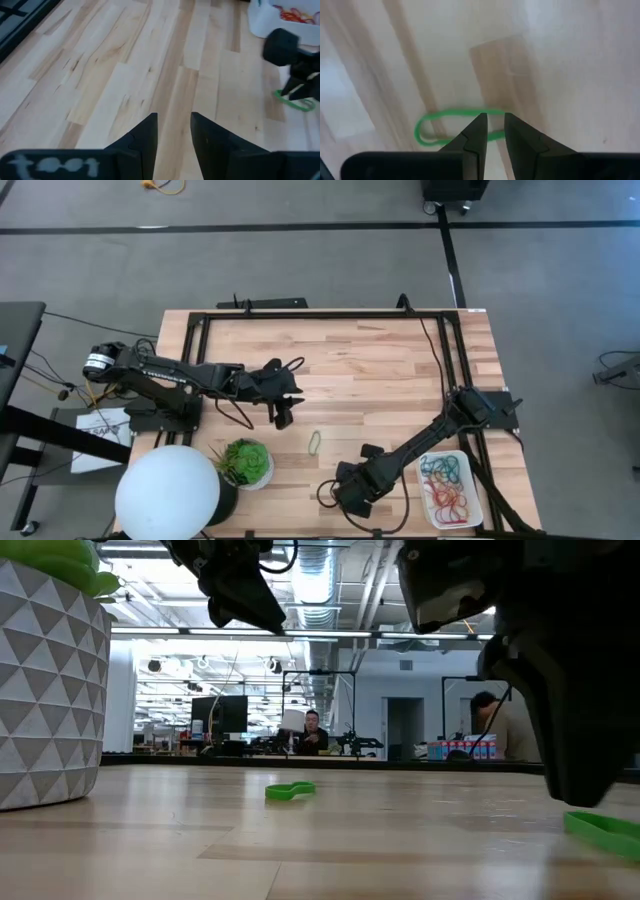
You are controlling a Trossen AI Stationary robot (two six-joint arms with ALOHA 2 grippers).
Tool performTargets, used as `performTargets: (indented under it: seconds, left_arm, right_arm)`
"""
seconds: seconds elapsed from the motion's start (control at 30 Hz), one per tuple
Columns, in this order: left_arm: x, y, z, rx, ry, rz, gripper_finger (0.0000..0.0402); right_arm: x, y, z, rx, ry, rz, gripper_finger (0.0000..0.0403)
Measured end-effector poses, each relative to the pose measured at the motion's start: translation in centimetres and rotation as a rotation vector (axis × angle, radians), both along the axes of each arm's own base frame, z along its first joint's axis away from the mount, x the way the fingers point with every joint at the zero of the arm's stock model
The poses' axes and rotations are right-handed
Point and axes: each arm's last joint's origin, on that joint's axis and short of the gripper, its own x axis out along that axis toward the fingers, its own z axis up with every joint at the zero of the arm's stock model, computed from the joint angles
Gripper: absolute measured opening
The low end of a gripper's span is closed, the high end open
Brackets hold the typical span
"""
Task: Pick and place items into bin
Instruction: Put the green rubber band into the white bin
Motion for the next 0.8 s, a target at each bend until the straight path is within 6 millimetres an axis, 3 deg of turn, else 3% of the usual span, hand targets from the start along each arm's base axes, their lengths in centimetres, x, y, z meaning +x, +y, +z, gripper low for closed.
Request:
performTargets:
  seconds: [0.3,0.63,0.8]
  left_arm:
    - [0.1,-1.7,0.3,-0.005,-0.038,-0.06,0.0104]
    - [0.1,-2.1,0.4,-0.009,-0.052,-0.073,0.0104]
    - [0.3,-2.2,0.7,-0.025,-0.095,-0.098,0.0104]
  right_arm:
    - [-0.4,0.5,0.0,0.01,0.009,-0.03,0.0061]
    - [-0.4,0.4,0.0,-0.055,-0.036,-0.06,0.0061]
    - [-0.2,0.4,-1.3,-0.047,0.011,-0.078,0.0061]
